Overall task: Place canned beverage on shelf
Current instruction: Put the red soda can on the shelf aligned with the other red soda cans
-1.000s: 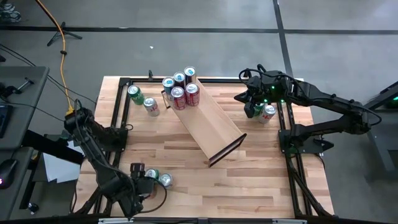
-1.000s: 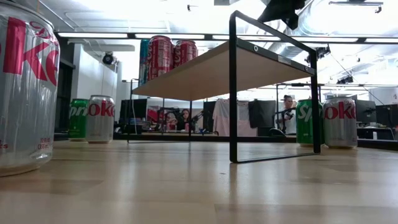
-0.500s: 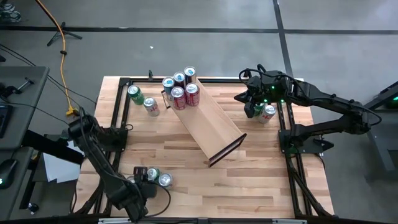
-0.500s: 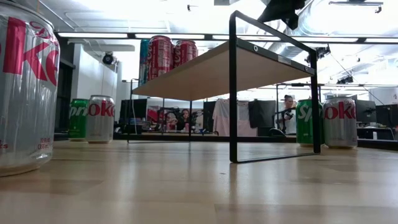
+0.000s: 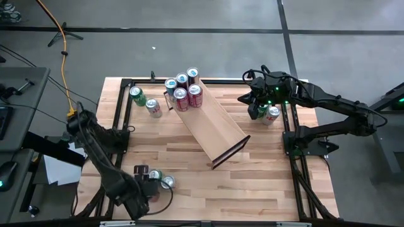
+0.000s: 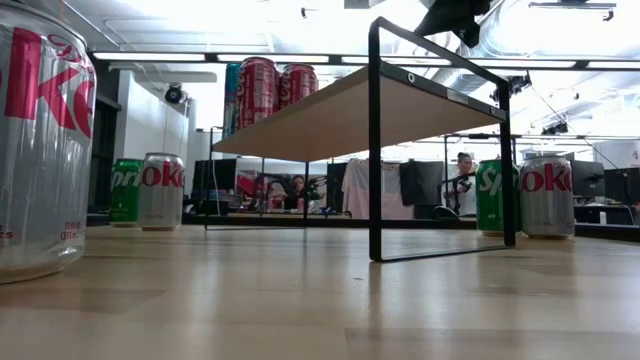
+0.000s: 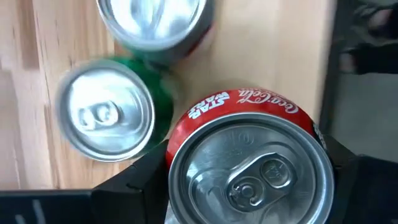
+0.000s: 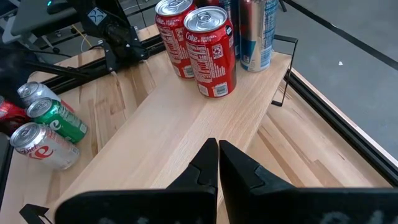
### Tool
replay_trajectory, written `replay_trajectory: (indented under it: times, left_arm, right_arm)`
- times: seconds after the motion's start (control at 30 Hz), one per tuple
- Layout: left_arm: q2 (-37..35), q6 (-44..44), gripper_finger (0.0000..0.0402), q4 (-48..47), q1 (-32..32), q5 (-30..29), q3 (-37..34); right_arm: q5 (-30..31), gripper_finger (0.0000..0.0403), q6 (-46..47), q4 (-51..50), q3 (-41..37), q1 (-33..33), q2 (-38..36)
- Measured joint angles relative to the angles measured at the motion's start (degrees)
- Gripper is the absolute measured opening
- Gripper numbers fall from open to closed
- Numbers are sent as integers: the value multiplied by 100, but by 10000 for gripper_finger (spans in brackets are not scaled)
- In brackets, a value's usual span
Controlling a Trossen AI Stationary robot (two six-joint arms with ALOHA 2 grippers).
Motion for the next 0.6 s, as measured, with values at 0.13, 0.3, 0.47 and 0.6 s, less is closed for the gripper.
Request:
replay_trajectory:
  times: [0.13, 0.3, 0.47, 0.6]
  left_arm:
    - [-556, 491, 199, -7, 276, 27, 508]
    - [-1150, 1036, 199, -76, 801, -410, 1355]
    - [-1461, 2151, 199, -204, 1511, -2012, 2011]
    - [-1573, 3280, 199, 77, 2478, -2357, 2068]
  right_arm:
    - [0, 0, 0, 0, 0, -1, 0]
    - [-37, 0, 5, 2, 0, 1, 0]
    - [-429, 0, 327, 196, -2, 1, 0]
    - [-851, 0, 416, 784, -2, 67, 50]
